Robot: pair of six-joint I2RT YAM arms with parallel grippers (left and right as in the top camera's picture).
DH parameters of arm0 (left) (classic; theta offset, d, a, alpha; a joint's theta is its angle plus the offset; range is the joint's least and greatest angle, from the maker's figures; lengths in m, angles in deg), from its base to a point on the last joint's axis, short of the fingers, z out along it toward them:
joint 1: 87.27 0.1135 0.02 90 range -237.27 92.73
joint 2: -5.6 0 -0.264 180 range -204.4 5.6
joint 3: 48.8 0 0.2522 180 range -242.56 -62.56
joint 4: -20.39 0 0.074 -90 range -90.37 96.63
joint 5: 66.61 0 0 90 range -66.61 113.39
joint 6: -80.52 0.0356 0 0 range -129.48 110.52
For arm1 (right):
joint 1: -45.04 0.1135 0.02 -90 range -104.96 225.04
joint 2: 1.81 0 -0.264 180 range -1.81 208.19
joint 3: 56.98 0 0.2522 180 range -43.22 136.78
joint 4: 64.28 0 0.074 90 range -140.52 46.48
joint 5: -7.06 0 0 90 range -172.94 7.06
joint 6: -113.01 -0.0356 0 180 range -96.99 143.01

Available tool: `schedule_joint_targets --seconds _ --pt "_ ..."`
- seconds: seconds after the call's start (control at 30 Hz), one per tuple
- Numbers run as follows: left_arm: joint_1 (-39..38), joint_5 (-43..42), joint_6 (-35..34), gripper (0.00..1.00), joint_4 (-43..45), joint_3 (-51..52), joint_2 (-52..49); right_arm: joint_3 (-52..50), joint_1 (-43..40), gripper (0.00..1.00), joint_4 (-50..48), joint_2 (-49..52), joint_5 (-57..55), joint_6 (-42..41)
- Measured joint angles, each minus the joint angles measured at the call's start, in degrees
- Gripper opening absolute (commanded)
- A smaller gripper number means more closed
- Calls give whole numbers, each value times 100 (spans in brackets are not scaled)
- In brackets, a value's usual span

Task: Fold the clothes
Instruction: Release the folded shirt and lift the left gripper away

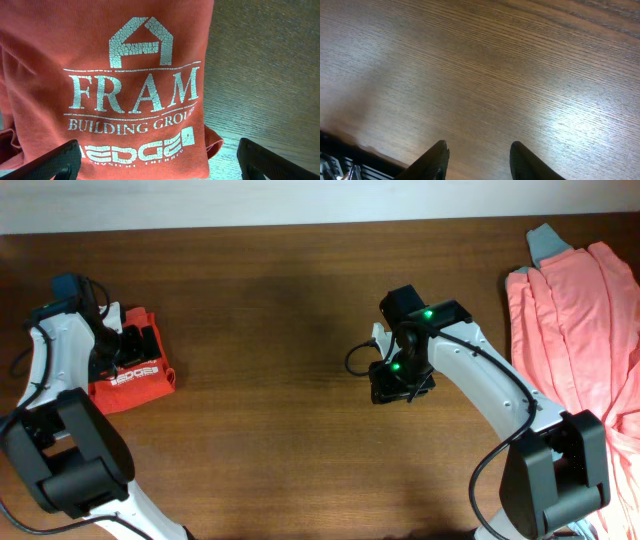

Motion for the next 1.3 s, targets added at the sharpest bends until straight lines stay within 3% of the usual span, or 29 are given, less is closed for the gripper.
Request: schedule_joint_targets --seconds 0.7,0.87,0.97,1.03,1.07,1.3 --pt "-35 350 -540 99 -227 9 2 7 -22 41 -17 0 -7 0" --pt "-562 243 -442 99 -179 57 317 398 -402 42 -9 -39 -66 -50" --pt "-1294 188 -271 99 -168 59 846 765 -887 52 -28 -229 -107 -114" --pt "-1718 160 -232 99 -201 57 1130 905 -1123 77 -42 -367 -116 -31" --pt "-1919 120 -221 99 -258 55 1241 960 -1235 84 -50 -444 -133 4" --pt "-2406 -20 -149 99 -1082 50 1394 1049 -1714 86 387 -588 -175 472"
